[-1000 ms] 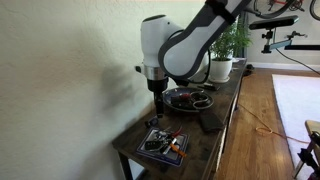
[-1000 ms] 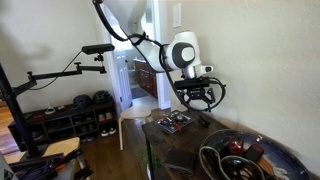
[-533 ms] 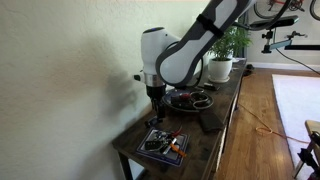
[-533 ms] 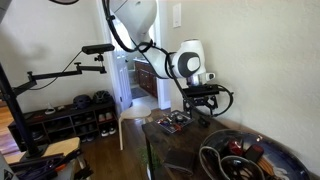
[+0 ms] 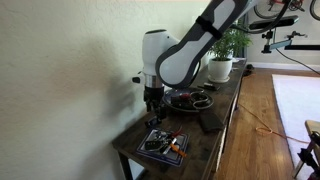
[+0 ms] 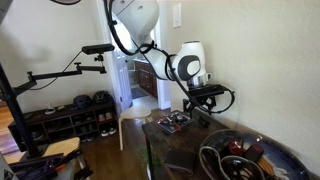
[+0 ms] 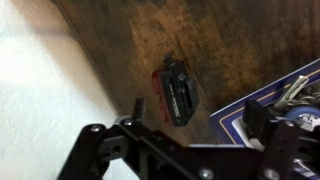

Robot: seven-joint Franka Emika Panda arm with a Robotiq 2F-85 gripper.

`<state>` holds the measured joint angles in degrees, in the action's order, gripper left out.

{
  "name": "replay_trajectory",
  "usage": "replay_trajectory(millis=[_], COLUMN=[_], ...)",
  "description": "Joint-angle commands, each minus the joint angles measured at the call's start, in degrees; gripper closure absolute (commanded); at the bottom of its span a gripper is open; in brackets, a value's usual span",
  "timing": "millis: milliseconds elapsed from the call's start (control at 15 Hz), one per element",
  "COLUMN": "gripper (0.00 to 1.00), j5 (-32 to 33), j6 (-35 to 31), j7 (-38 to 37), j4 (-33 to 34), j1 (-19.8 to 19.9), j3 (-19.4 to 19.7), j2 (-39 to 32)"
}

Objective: Put the small black object on the tray

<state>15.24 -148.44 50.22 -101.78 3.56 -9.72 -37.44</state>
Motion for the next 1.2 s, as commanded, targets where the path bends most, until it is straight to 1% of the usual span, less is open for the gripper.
replay_trajectory(millis=[0,200,533,667,867,1133], gripper=[0.0,0.0,0.0,0.26,0.47,0.74], j5=[-1.3,-1.8,-2.8,-2.9,-3.2,-3.9], j6=[-0.9,-0.1,0.4,0.6,0.8,0.6], j7=[8.2,12.6,16.7,17.8,18.8,18.4], j4=[0.7,1.8,4.1,4.8,5.7,4.8], j1=[2.1,2.3,2.1,2.0,1.9,1.9], j3=[-1.5,-1.3,-1.1,-1.1,-0.9,-0.6], j2=[-1.3,-2.7,-4.7,-5.2,-5.6,-4.8])
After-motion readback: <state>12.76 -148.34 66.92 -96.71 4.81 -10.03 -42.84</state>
